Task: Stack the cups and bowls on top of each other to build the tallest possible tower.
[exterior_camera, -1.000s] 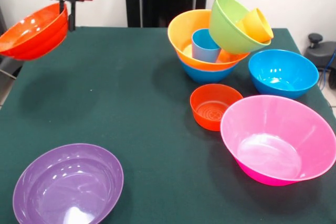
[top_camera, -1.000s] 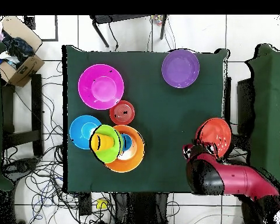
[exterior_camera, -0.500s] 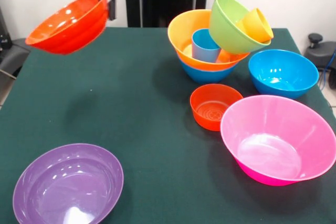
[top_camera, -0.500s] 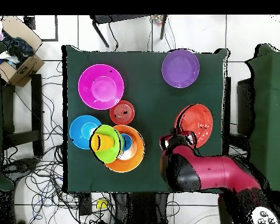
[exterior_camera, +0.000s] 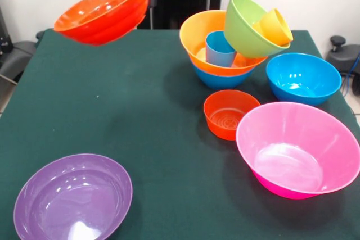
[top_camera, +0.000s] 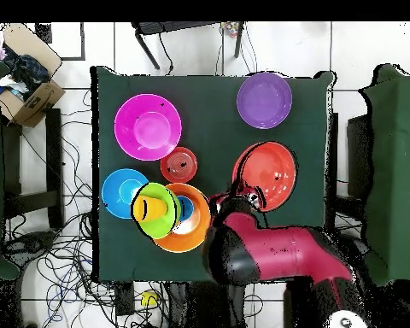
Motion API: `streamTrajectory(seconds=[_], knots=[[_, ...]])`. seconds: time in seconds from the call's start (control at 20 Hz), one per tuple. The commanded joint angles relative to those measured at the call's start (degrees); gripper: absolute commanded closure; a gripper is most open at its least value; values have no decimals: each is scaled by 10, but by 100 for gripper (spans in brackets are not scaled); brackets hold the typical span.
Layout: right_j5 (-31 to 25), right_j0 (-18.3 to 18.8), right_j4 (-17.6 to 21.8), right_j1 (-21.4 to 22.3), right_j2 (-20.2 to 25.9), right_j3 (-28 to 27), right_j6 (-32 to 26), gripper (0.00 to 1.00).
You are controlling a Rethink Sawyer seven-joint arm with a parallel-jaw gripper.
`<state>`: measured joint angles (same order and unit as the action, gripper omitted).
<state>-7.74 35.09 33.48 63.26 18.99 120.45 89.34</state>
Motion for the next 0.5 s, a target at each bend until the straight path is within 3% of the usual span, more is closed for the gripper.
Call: streamTrajectory(seconds=[0.05,0.2,0.35,0.45,0.5], knots=[[66,-46,35,15,-50,-27,72,100],[65,18,21,5,43,-1,53,100],[62,33,18,-3,71,8,50,100],[63,73,9,-7,141,28,46,100],[62,70,11,-8,138,26,46,100]])
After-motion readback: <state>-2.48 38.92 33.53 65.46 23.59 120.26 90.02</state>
